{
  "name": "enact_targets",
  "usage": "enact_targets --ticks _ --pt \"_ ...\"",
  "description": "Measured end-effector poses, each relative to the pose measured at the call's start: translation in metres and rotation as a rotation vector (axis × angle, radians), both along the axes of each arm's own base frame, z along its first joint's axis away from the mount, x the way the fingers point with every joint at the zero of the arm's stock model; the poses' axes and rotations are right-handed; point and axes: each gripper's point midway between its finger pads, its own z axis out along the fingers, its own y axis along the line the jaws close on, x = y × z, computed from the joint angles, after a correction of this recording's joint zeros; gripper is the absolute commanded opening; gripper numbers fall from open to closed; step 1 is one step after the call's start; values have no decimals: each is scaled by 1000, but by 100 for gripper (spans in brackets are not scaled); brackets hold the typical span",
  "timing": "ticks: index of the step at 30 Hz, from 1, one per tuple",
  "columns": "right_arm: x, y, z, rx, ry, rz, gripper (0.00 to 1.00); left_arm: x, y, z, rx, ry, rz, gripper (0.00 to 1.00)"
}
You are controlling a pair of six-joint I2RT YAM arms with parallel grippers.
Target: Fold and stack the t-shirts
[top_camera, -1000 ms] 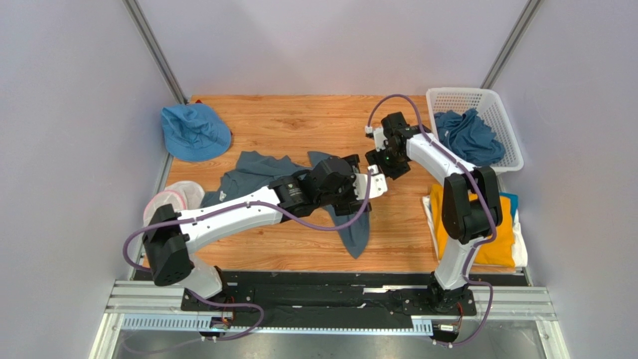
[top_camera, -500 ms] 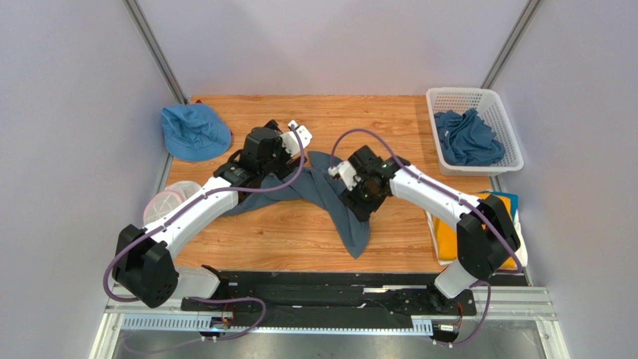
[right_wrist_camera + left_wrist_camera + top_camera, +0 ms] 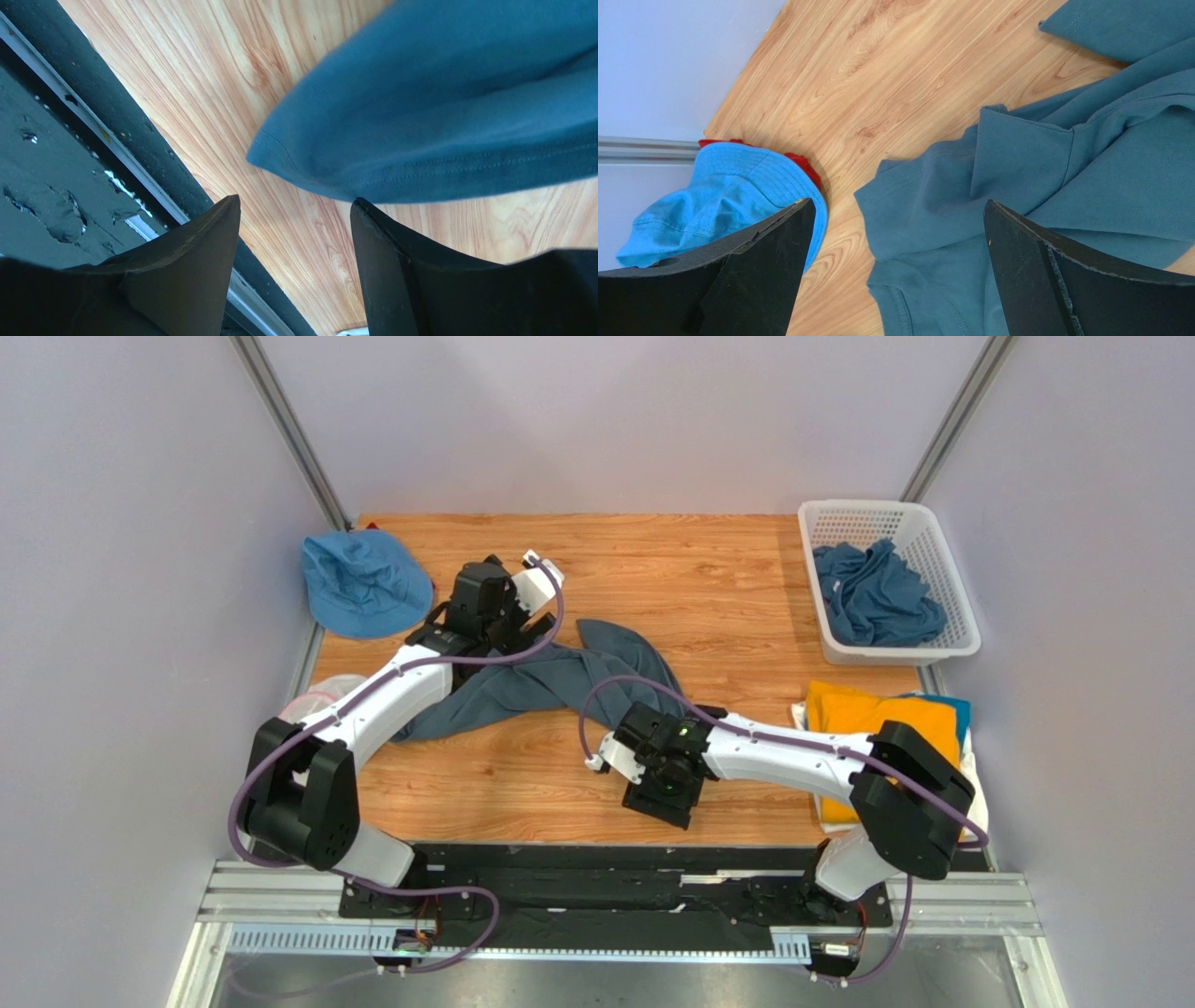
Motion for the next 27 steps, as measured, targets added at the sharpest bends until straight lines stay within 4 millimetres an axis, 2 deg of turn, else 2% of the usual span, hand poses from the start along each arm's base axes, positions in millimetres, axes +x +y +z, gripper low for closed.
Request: enact_targets --ticks 9,16,19,20,21,22,23,25,27 --pt "-7 12 -14 -28 7 53 63 11 15 -1 0 -4 34 98" --pt "-1 19 -19 -42 0 56 62 14 25 -2 -2 -4 50 97" --pt "0 20 -20 -55 5 56 58 15 26 -2 -3 -4 47 96" --pt "0 20 -20 -58 8 57 55 15 26 -1 -2 -5 46 96" --pt "0 19 -20 -61 10 58 43 15 26 -1 -1 -6 45 96" --pt "0 20 -21 -63 14 59 36 16 26 -1 1 -8 44 96" --pt "-1 20 -21 -64 16 60 22 16 27 -1 2 -10 44 96" --pt "0 21 -21 -64 13 66 8 16 28 -2 2 -9 42 96" --pt "3 20 -21 -67 6 58 0 18 30 -5 -1 -1 39 95"
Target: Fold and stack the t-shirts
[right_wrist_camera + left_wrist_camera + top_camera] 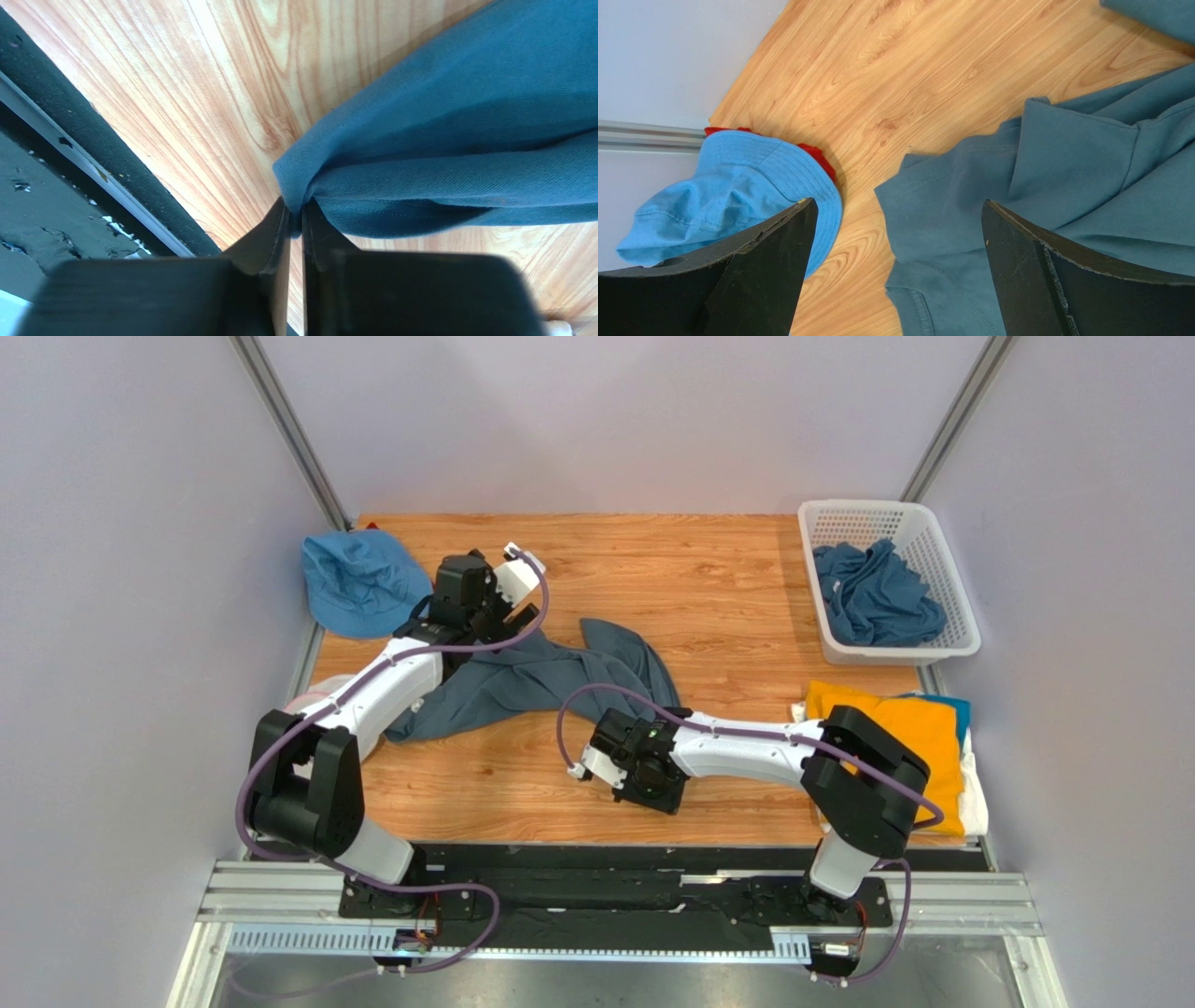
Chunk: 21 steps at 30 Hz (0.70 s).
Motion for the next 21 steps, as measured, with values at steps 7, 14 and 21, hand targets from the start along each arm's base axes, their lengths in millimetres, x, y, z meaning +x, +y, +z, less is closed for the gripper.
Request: enact_targets --ticks 7,14,21 --pt "12 -8 0 0 -3 -53 0 11 11 -38 10 135 -28 91" --pt "31 -29 1 -42 -38 -107 0 43 31 -52 -1 274 -34 90" --pt "36 -51 3 -103 -37 -120 0 62 34 -42 -25 327 -52 89"
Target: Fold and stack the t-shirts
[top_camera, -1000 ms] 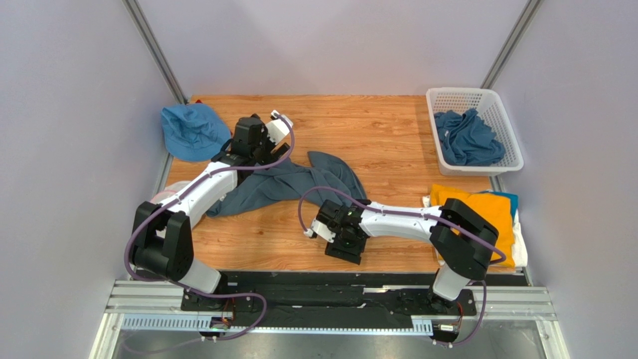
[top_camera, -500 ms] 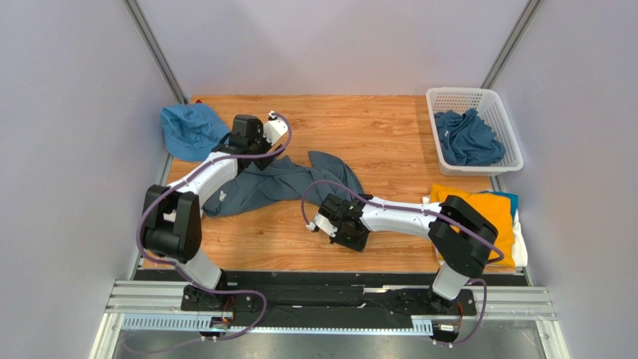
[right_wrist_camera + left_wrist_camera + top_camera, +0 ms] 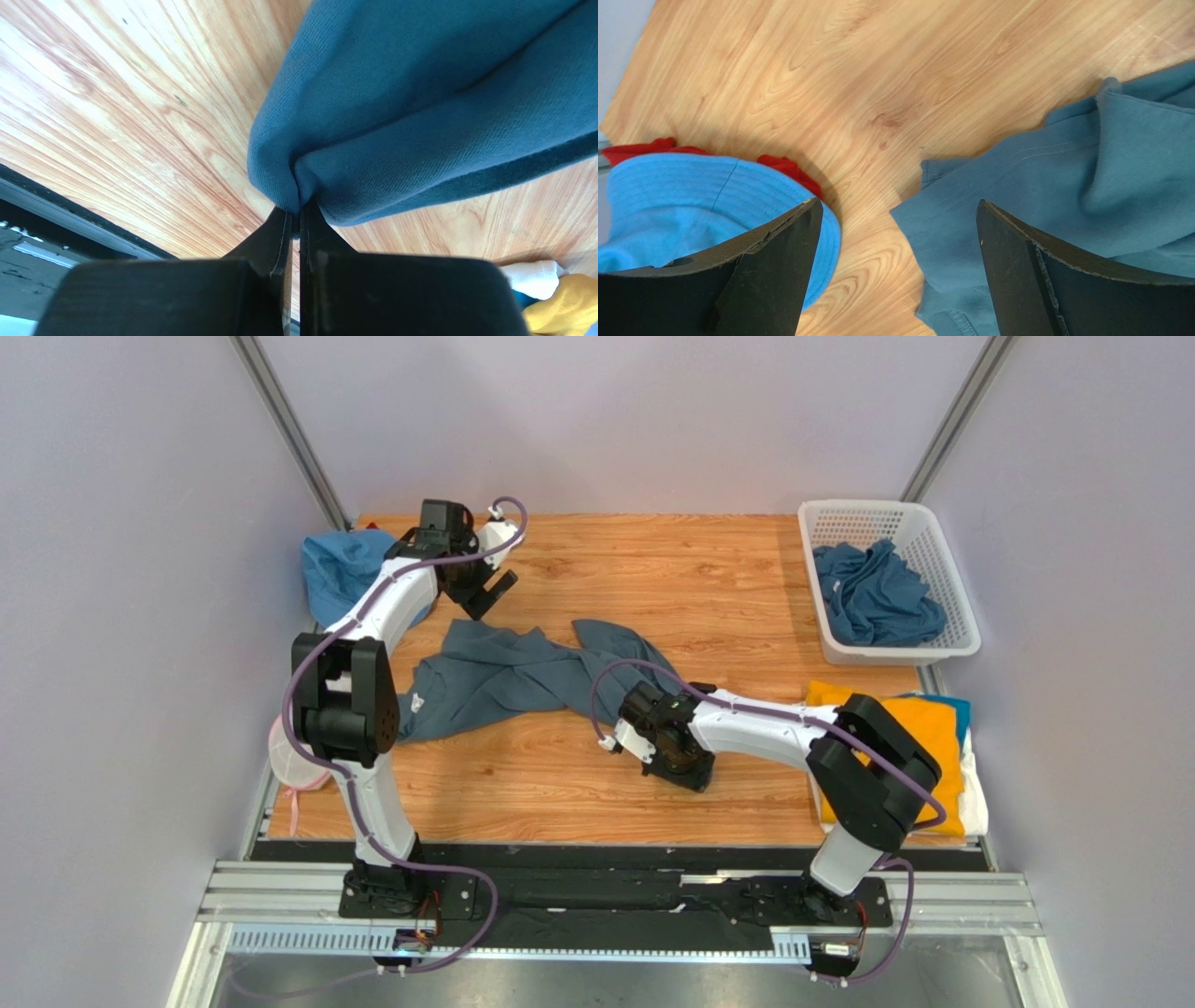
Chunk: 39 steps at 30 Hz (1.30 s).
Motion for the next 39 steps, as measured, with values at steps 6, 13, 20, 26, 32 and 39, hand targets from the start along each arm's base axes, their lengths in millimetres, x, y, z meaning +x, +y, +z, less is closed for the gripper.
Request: enact_targets --ticks 6,13,20,26,32,39 --pt "-1 -4 1 -10 8 -4 0 -10 -5 -25 -19 136 -40 86" --pt "-1 -3 4 3 0 -6 0 -13 4 -56 -10 265 -44 84" --pt "-4 -6 5 6 2 -18 0 -11 8 -65 6 307 -58 79" --pt "-5 -6 6 7 0 -24 0 -17 11 -73 8 349 -64 77" --pt "-5 -7 6 7 0 -24 0 -16 22 -71 -47 370 -44 77" --pt "-5 -7 6 7 0 -24 0 -14 34 -67 -85 388 -25 75"
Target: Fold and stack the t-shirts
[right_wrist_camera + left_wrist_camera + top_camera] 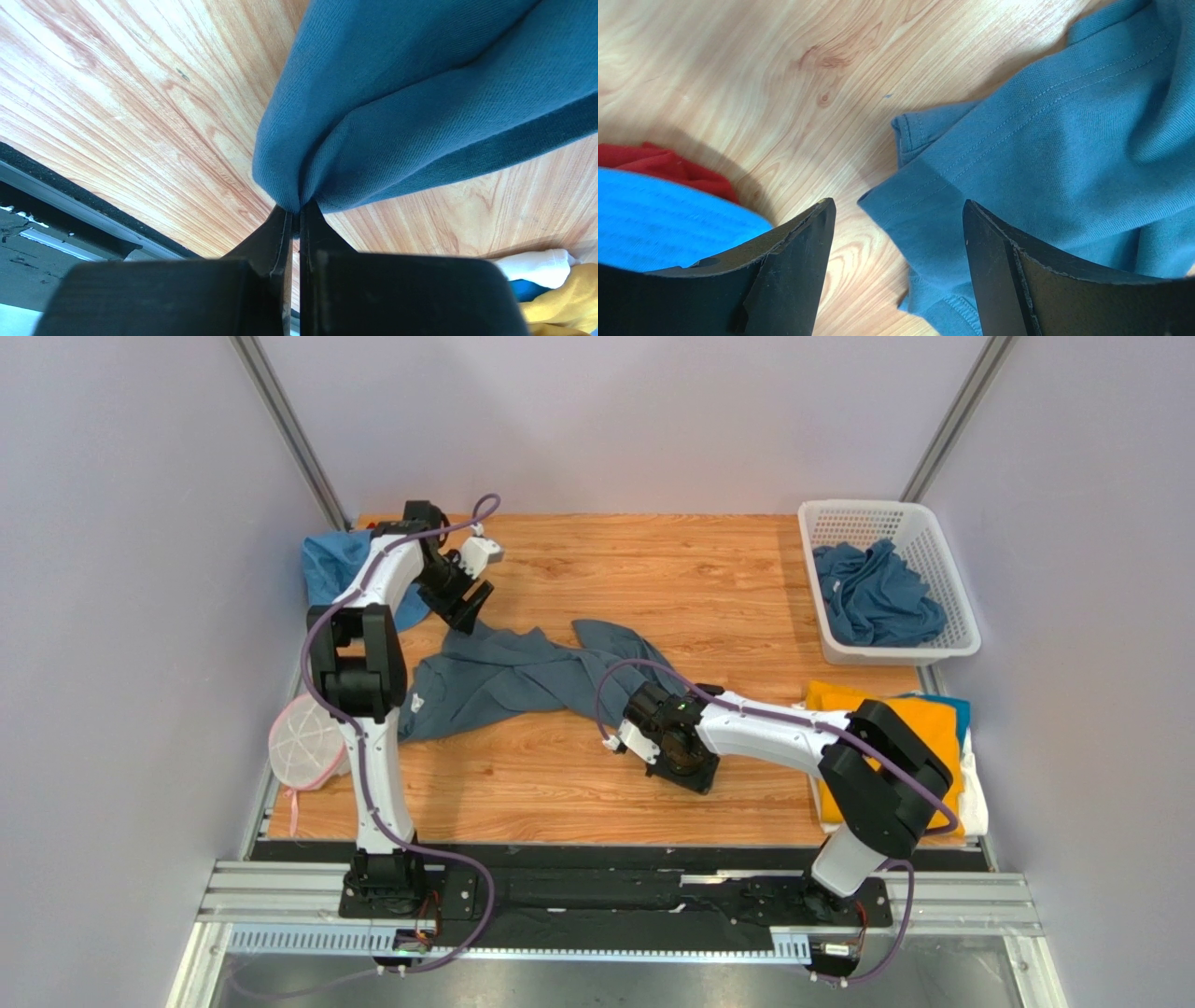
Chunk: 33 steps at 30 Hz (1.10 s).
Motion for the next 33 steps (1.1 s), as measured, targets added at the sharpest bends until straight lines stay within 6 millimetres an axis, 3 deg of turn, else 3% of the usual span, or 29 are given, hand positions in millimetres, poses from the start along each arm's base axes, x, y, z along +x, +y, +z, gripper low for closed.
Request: enact_targets --ticks 10,13,19,22,24,26,33 --pt "0 0 0 0 0 -1 0 -1 -6 -22 -49 96 -12 72" --pt "0 0 0 0 0 -1 0 -1 -3 -23 -57 106 -5 65" --pt "0 0 0 0 0 -4 0 0 2 -21 -59 105 4 37" --pt "0 0 0 0 0 -8 0 0 2 -22 -58 107 5 31" --pt "0 0 0 1 0 -8 0 0 2 -22 -58 108 3 21" --pt "0 0 0 1 0 -8 0 -1 2 -24 -57 110 1 1" --pt "2 0 0 -3 -10 -10 0 1 2 -24 -61 109 16 0"
